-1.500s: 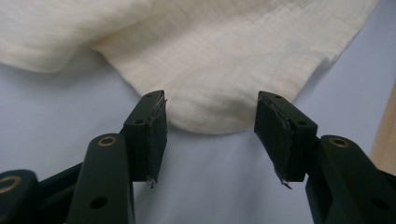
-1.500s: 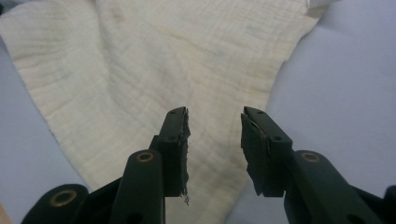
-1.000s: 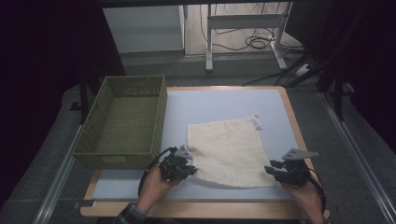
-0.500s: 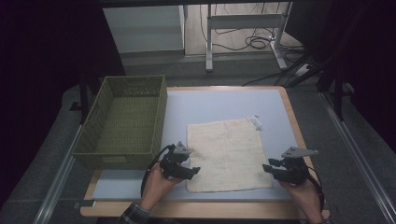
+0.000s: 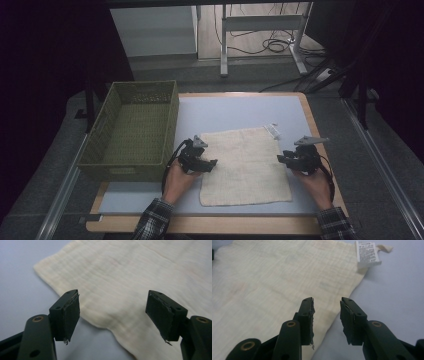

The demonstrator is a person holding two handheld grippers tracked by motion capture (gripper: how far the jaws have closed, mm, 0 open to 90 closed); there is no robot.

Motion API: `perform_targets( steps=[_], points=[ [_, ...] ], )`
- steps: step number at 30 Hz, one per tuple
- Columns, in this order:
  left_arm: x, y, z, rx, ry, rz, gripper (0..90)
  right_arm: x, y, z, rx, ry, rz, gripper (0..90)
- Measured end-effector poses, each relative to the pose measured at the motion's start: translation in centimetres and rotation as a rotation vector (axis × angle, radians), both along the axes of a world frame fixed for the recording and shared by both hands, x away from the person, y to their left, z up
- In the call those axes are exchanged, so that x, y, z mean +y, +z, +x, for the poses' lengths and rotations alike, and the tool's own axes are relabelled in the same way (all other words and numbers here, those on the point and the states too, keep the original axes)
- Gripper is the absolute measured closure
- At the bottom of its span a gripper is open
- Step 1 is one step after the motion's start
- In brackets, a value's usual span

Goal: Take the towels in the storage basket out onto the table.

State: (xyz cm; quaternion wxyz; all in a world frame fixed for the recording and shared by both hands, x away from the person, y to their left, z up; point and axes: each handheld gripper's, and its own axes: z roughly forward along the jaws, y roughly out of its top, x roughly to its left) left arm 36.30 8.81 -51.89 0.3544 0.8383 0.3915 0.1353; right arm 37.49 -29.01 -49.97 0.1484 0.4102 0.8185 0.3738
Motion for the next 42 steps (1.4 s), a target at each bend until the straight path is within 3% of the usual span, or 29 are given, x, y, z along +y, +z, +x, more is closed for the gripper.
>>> perform_targets(
  steps=[7,12,17,19,25,33,35,36,40,42],
  points=[
    [-0.3,-0.3,2.3,-0.026,0.094,0.039,39.2,0.9,-0.2,2.7,0.004,0.001,-0.037,65.5],
    [-0.1,-0.7,4.3,-0.010,0.160,0.055,45.1,0.9,-0.7,5.0,0.005,-0.011,-0.075,69.6],
    [0.0,-1.2,5.4,-0.012,0.211,0.063,51.6,0.5,-0.9,6.7,0.005,-0.045,-0.070,71.1],
    [0.3,-1.3,6.0,-0.012,0.242,0.047,52.8,0.5,-0.9,7.3,0.005,-0.052,-0.066,71.1],
    [0.7,-1.4,7.0,-0.018,0.279,0.052,54.3,1.0,-0.9,9.2,-0.009,-0.073,-0.059,69.7],
    [1.2,-1.6,8.1,-0.002,0.306,0.018,51.2,1.8,-1.3,11.5,-0.003,-0.091,-0.065,65.4],
    [1.3,-1.7,8.4,0.003,0.310,0.006,48.7,2.2,-1.6,12.3,-0.004,-0.087,-0.095,63.4],
    [1.6,-1.9,8.7,0.007,0.314,-0.020,48.6,2.4,-1.6,12.6,-0.004,-0.084,-0.103,63.1],
    [1.6,-2.1,8.8,-0.009,0.311,-0.025,49.2,2.9,-1.8,13.5,0.003,-0.084,-0.095,63.3],
    [1.7,-2.2,8.8,-0.016,0.307,-0.034,54.1,3.0,-1.8,13.6,0.006,-0.091,-0.088,64.3]
  ],
)
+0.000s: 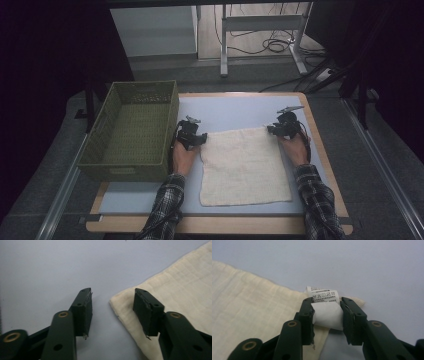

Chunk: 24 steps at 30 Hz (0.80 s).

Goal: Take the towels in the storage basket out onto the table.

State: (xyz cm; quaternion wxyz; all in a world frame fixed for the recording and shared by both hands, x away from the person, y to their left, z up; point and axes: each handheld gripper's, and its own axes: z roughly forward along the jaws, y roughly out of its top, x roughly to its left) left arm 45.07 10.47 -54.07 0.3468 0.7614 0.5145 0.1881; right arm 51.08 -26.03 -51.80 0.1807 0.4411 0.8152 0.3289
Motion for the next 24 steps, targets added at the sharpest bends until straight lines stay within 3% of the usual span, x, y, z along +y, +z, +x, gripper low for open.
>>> perform_targets(
  steps=[1,2,4,6,7,10,12,14,16,17,24],
  points=[
    [0.0,-0.1,-0.1,-0.007,-0.005,-0.005,54.1,0.1,0.0,0.0,0.001,-0.016,0.003,66.2],
    [0.0,-0.1,-0.1,-0.006,-0.005,-0.018,62.2,0.2,0.0,-0.1,0.004,-0.038,0.008,75.2],
    [0.0,0.0,-0.1,-0.001,-0.007,-0.021,65.4,0.1,0.0,-0.1,0.008,-0.039,0.020,78.5],
    [-0.1,0.1,-0.1,0.016,-0.035,-0.046,81.0,0.0,0.0,-0.2,0.029,-0.041,0.051,85.9],
    [-0.2,0.2,-0.1,0.020,-0.044,-0.037,87.1,0.0,0.1,-0.3,0.039,-0.037,0.048,86.9],
    [-0.1,0.4,0.2,0.033,-0.055,-0.044,88.4,0.2,0.3,-0.4,0.043,-0.032,0.028,87.3],
    [0.2,0.7,0.4,0.011,-0.044,-0.051,88.5,0.1,0.6,-0.5,0.019,-0.029,0.011,87.4],
    [0.2,1.9,1.0,-0.036,-0.023,-0.032,88.4,-0.2,1.5,-0.5,-0.014,-0.033,0.018,87.5],
    [0.2,2.3,1.3,-0.043,-0.019,-0.036,88.5,-0.3,1.9,-0.4,-0.030,-0.039,0.018,87.5],
    [-0.2,3.1,1.6,-0.044,-0.027,-0.021,88.2,-0.5,2.9,-0.4,-0.053,-0.045,0.036,87.4],
    [-1.2,4.0,0.4,-0.064,-0.068,0.014,87.5,-1.3,4.1,-1.5,-0.061,-0.032,0.040,87.4]
  ],
)
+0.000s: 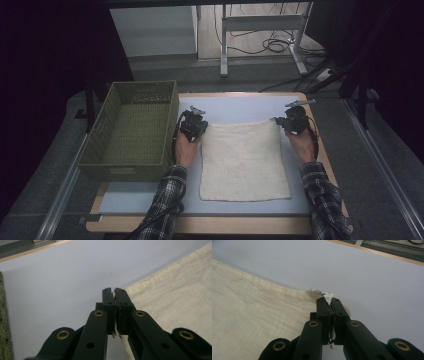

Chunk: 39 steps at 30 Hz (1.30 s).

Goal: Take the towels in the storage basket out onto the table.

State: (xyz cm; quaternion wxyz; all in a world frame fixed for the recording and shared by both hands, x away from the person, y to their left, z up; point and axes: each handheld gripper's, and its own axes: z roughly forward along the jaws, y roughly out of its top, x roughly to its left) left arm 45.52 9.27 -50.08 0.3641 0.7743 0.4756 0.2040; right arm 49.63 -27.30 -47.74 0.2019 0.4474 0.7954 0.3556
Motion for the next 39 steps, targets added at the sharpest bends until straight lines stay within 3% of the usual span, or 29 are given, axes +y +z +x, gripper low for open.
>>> perform_targets(
  steps=[1,4,11,12,16,17,19,20,22,23,27,30,34,39],
  points=[
    [-0.1,0.2,-0.5,0.005,-0.011,0.005,87.4,-0.5,0.2,-0.6,0.007,0.007,0.023,87.4],
    [-0.4,0.6,-1.2,0.005,-0.028,0.013,87.1,-1.1,0.4,-1.5,0.007,0.015,0.024,87.3],
    [-1.1,0.7,-3.3,-0.009,-0.087,0.094,86.5,-2.0,1.0,-3.8,0.002,0.044,0.045,87.3],
    [-1.0,0.7,-3.7,-0.007,-0.093,0.087,86.5,-2.2,1.2,-4.8,-0.001,0.059,0.043,87.3],
    [-0.7,0.6,-4.4,0.003,-0.107,0.063,86.3,-2.5,1.5,-6.1,-0.004,0.075,0.050,87.3],
    [-0.7,0.6,-4.9,-0.001,-0.130,0.043,86.3,-2.7,1.7,-7.1,-0.008,0.084,0.047,87.2],
    [-0.8,0.6,-5.4,-0.001,-0.139,0.046,86.3,-2.8,1.7,-7.5,-0.008,0.090,0.045,87.2],
    [-0.8,0.6,-6.0,-0.003,-0.156,0.040,86.4,-3.1,1.8,-8.6,-0.008,0.101,0.044,87.2],
    [-0.8,0.5,-6.5,-0.003,-0.163,0.039,86.4,-3.1,1.7,-9.0,-0.007,0.105,0.040,87.2],
    [-0.9,0.4,-7.3,-0.001,-0.178,0.038,86.4,-3.4,1.6,-10.0,-0.004,0.114,0.038,87.2],
    [-0.6,0.2,-8.6,-0.002,-0.194,0.029,86.2,-3.8,1.3,-11.7,0.006,0.129,0.050,87.1],
    [-0.5,0.0,-9.4,-0.004,-0.202,0.019,86.1,-3.9,1.1,-12.3,0.015,0.134,0.051,87.1],
    [-0.1,-0.1,-11.1,-0.020,-0.223,0.007,86.1,-3.9,0.6,-14.0,0.019,0.155,0.050,87.1],
    [0.8,0.0,-13.6,-0.056,-0.243,-0.044,86.2,-4.1,0.2,-16.1,0.022,0.180,0.046,86.9]
  ],
)
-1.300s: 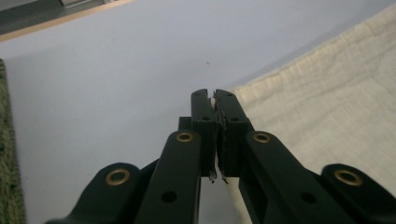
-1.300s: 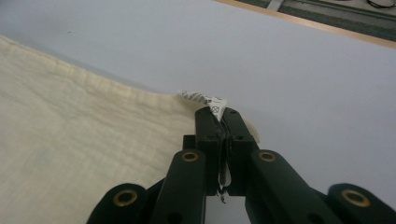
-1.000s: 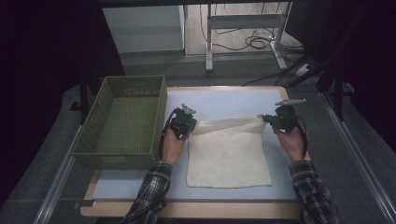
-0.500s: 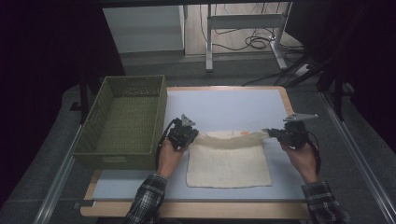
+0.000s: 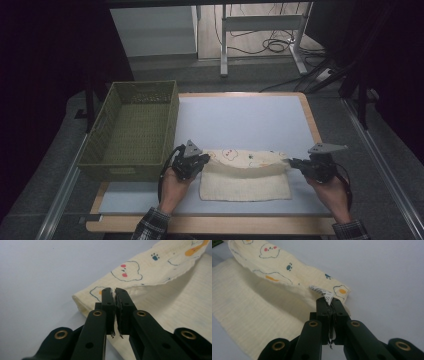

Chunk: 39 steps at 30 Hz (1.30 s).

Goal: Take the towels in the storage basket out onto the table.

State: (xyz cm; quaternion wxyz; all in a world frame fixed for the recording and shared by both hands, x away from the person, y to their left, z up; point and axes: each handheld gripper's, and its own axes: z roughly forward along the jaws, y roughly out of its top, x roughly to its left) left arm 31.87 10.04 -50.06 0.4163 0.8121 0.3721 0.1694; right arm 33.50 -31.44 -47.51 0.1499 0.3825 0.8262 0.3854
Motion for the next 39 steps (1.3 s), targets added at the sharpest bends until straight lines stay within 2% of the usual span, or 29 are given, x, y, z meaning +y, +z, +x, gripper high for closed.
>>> perform_targets(
  steps=[4,6,9,17,26,30,33,36,39],
  points=[
    [0.4,-0.2,-1.3,-0.004,-0.018,-0.015,86.2,-0.1,-0.4,-1.0,0.008,0.010,0.000,86.8],
    [0.6,-0.3,-1.9,-0.003,-0.026,-0.023,86.2,-0.1,-0.9,-2.1,0.017,0.026,-0.002,86.8],
    [0.7,-0.7,-2.8,0.001,-0.041,-0.026,86.2,-0.1,-1.2,-2.6,0.022,0.033,0.000,86.7],
    [0.9,-1.8,-5.1,0.020,-0.088,-0.023,85.9,-0.4,-2.1,-5.2,0.029,0.053,-0.004,86.4],
    [1.2,-2.5,-6.4,0.036,-0.110,-0.035,86.1,-0.2,-3.2,-6.2,0.049,0.066,-0.004,86.2],
    [1.4,-2.7,-6.7,0.036,-0.106,-0.038,86.3,-0.3,-3.2,-6.3,0.047,0.064,0.002,86.2],
    [1.9,-2.7,-6.8,0.050,-0.107,-0.071,86.2,-0.3,-2.9,-6.7,0.040,0.066,0.011,86.2],
    [2.0,-2.8,-7.1,0.059,-0.118,-0.068,85.5,-0.6,-2.6,-6.9,0.031,0.068,0.019,86.0],
    [2.1,-3.1,-7.4,0.069,-0.127,-0.061,73.8,-0.6,-3.1,-7.1,0.062,0.075,0.004,82.9]
  ],
)
